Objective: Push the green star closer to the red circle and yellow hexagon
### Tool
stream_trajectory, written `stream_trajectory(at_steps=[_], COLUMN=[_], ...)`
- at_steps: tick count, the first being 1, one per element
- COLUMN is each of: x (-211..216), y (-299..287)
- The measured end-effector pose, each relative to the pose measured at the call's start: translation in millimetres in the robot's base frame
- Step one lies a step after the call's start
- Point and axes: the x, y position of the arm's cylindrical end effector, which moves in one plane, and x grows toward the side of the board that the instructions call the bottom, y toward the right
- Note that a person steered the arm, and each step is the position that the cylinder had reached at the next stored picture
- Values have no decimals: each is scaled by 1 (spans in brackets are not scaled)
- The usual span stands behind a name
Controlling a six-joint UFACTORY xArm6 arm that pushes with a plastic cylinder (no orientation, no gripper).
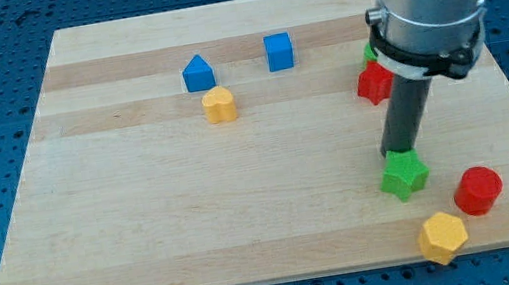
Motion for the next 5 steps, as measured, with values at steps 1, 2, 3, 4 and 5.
stream_trajectory(at_steps=[1, 2, 3, 4, 5], x=[7, 7, 7, 7, 8], y=[0, -7, -40, -67, -71])
